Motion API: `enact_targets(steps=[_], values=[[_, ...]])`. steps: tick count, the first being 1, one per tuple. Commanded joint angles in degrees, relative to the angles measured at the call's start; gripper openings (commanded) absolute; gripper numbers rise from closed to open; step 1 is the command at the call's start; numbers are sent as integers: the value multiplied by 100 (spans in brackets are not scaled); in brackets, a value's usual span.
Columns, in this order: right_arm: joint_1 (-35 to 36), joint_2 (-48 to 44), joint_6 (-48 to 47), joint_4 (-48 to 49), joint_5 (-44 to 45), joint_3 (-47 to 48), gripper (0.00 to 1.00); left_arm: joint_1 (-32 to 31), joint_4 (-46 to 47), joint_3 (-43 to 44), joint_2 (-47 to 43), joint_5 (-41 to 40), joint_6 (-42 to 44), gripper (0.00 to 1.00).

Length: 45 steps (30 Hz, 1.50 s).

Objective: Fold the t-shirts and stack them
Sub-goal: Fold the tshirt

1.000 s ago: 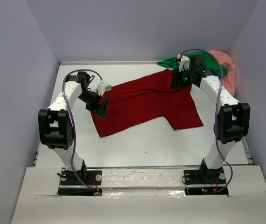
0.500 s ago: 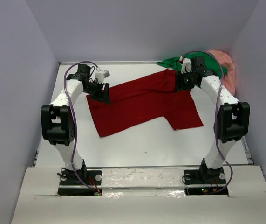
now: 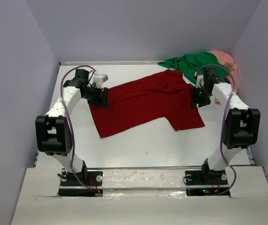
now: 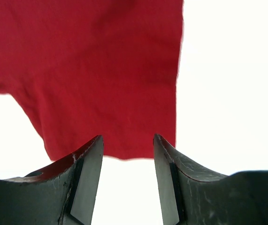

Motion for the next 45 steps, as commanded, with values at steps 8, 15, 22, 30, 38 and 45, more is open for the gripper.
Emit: enact_targets(steps=[8,15,22,30,38,45], values=[[-78,-1323,-163,-764,133,-557,52,38,-735,-416,-340,213,264,66],[-192,-1280,4,-1257,-377,-767,51,-32,-946,-320,-402,-76,256,68],[-307,-1279,14,-986,-315,-627,47,-103,-1360,296,249,64,388,68],[-307,-1017,162,-491,-16,-653,44,-199,-1155,357,529,161,246,68],[-307,-647,-40,632,-1438,-390,41,-296,-326,402,434,11,63,69],[-307,-305,135,2389,-2670,-285,48,-322,1610,41,-217,-436,-500,69]])
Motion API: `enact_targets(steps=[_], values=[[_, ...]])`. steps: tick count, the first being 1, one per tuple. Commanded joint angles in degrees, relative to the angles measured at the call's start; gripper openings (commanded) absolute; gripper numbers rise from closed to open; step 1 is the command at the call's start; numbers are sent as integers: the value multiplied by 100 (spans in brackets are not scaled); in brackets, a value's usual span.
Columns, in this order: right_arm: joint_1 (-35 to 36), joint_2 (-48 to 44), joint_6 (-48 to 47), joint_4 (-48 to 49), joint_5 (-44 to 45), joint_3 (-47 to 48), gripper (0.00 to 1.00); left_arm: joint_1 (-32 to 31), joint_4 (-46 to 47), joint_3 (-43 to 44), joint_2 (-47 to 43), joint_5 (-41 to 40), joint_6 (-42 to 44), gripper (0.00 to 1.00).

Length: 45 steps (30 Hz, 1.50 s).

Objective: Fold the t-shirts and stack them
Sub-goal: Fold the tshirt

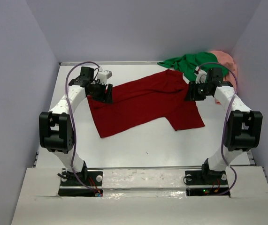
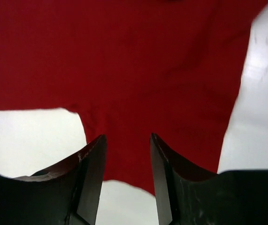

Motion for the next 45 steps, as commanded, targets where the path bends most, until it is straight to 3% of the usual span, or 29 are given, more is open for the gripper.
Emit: enact_targets(steps=[1,6,12,15,20,27,33,37,39,41,45], values=[[-18,205,88,1727,-843,360,50,-14,1564,-162,-739,-216,-378,68],[-18,1047,0,2267,-458,1203,53,-14,2673,-505,-881,-515,-755,69],[-18,2498,43,2311,772,2688,53,-23,3632,-1137,-1091,-936,-844,69],[-18,3332,122,1636,1123,3766,53,-23,3765,-1252,-1153,-1059,-888,69],[-18,4107,263,765,1125,4684,52,-32,3589,-1199,-1074,-928,-914,69],[-18,3792,308,527,1160,4212,51,-32,3545,-1244,-1118,-1060,-923,69],[-18,2695,352,491,1292,3159,45,-23,3843,-1577,-1636,-972,-1020,70],[-18,1754,352,1017,1380,2270,27,-23,3932,-1788,-1838,-911,-1081,70],[-18,1176,378,1483,1433,1901,5,-23,4028,-1876,-1874,-823,-1107,70],[-18,831,360,1782,1398,1471,1,-23,4081,-1920,-1891,-744,-1134,70],[-18,408,387,2092,1363,1178,30,-32,4046,-1920,-1953,-665,-1143,70]])
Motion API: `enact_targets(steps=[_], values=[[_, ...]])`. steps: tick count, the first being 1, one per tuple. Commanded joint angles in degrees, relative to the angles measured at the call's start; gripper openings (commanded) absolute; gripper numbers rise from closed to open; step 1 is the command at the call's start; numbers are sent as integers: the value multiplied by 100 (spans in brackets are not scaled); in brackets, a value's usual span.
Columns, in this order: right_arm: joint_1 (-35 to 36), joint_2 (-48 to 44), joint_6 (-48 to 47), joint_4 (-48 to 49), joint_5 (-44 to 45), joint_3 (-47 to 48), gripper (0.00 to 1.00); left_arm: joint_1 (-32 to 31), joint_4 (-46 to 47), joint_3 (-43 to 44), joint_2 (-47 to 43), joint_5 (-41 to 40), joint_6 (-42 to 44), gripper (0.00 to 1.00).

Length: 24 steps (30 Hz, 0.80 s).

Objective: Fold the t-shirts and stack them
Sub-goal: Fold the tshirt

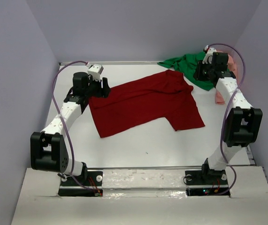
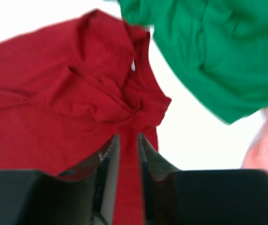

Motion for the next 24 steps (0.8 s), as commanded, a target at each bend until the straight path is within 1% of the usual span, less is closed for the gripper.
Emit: enact_targets(steps=[1,2,3,4,5,7,8,10,16,20,23,24], values=[[-18,-263,33,562,18,-162,39,-17,254,-60,-244,210,-63,70],[-18,-220,7,239,-103,-109,43,-25,245,-60,-261,245,-54,70],[-18,-193,15,87,-131,-22,44,-17,228,-69,-261,263,-63,70],[-18,-158,41,-62,-131,5,42,-16,210,-69,-270,271,-63,71],[-18,-88,76,-351,-209,23,36,-16,131,-26,-244,272,-54,71],[-18,-35,94,-616,-324,58,11,-16,26,54,-191,263,-63,71],[-18,-17,112,-739,-438,50,0,-16,-27,132,-174,298,-46,71],[-18,-35,138,-898,-570,-73,0,-17,-54,142,-173,333,-54,71],[-18,-53,200,-1082,-526,-311,0,-16,-168,229,-191,263,-89,71],[-18,193,235,-1452,-649,-214,0,-25,-397,510,124,166,-116,71],[-18,544,235,-1960,-851,-56,0,-16,-712,730,423,-18,-168,71],[-18,615,313,-2005,-947,-38,0,-16,-809,774,476,-166,-177,72]])
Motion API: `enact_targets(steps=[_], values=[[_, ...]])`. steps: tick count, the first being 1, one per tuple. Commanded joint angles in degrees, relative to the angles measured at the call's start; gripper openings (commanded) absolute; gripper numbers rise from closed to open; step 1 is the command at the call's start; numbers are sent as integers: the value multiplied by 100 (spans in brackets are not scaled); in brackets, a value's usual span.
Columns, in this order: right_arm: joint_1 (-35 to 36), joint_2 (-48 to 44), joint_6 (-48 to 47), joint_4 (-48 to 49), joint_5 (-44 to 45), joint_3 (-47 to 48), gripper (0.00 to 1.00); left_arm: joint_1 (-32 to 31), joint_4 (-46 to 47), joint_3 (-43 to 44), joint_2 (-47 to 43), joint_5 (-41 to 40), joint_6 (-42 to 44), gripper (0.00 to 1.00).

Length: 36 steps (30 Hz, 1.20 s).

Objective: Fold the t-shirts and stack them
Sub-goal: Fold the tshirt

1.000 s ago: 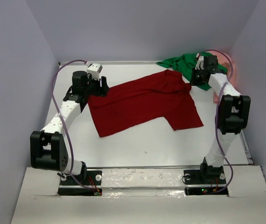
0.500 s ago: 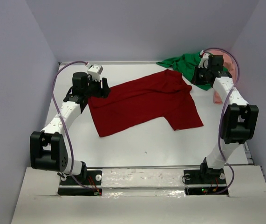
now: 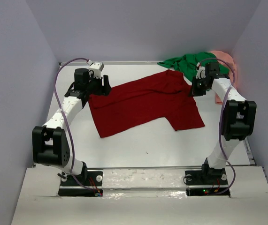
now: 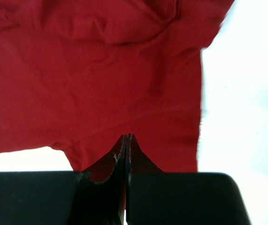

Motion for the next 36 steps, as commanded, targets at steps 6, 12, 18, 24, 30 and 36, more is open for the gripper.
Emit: enact_targets(steps=[6,12,18,24,30,36], values=[[34,849,238,-748,-578,95,0,-16,-362,484,353,-517,-79,76],[34,911,133,-599,-78,-134,0,-16,-362,511,318,-499,-70,76],[34,745,-104,-555,195,-459,0,-16,-362,537,256,-490,-53,76],[87,587,-210,-598,300,-924,0,-16,-423,599,186,-446,-17,77],[218,717,-307,-931,152,-1144,0,-16,-476,643,160,-447,26,77],[473,999,-570,-1503,11,-1329,0,-16,-546,722,195,-341,44,77]])
